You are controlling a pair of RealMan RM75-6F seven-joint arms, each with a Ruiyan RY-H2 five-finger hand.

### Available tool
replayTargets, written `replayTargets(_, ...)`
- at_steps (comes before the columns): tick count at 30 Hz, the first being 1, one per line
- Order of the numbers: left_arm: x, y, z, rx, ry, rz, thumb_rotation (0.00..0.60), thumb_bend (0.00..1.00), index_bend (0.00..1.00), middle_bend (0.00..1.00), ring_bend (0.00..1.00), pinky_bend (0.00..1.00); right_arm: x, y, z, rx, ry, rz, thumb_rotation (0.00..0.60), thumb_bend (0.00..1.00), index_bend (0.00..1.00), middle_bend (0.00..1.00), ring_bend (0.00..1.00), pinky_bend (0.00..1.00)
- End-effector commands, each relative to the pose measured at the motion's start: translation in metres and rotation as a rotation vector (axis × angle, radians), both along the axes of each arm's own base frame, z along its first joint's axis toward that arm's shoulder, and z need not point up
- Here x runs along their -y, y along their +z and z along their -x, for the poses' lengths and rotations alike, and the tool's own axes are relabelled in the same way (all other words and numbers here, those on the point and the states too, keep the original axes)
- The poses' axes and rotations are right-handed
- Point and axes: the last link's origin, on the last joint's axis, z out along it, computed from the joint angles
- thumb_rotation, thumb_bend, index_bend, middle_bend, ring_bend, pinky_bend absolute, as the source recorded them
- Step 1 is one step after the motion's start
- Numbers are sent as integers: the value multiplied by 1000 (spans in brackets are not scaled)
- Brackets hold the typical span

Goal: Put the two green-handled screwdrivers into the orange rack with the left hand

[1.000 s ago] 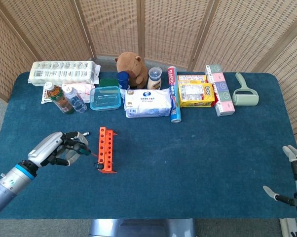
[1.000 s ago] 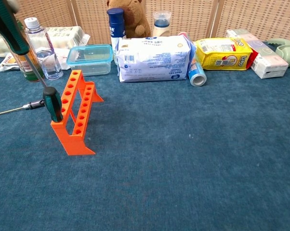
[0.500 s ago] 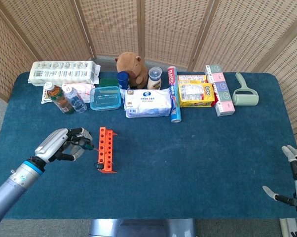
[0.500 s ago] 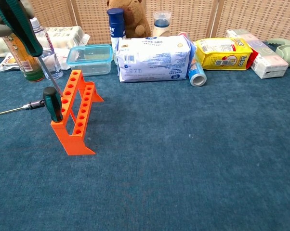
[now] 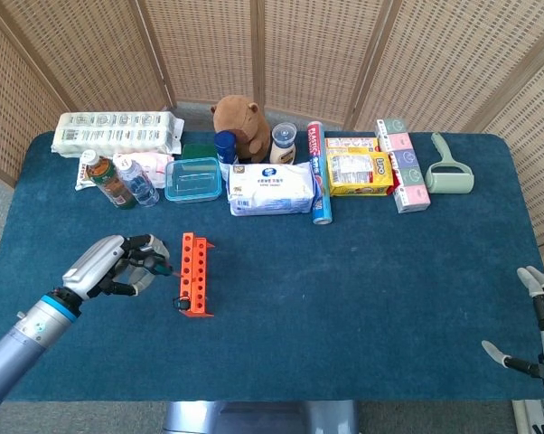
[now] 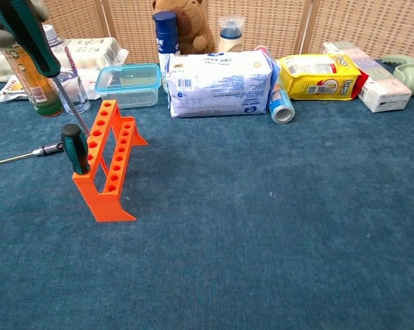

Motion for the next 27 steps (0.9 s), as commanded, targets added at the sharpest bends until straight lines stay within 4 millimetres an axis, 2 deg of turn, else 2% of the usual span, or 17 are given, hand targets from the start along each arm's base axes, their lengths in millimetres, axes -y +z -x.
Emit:
replayTargets(1,-2,-4,-1,4,-1,11,600,438,513,780,717,864,0,0,0,-1,0,1,600,104,15,43,0,7)
replayTargets(27,-3,-9,-5,1,5,34,600,438,513,780,717,864,0,1,0,4,2,6,600,104,15,43,0,7)
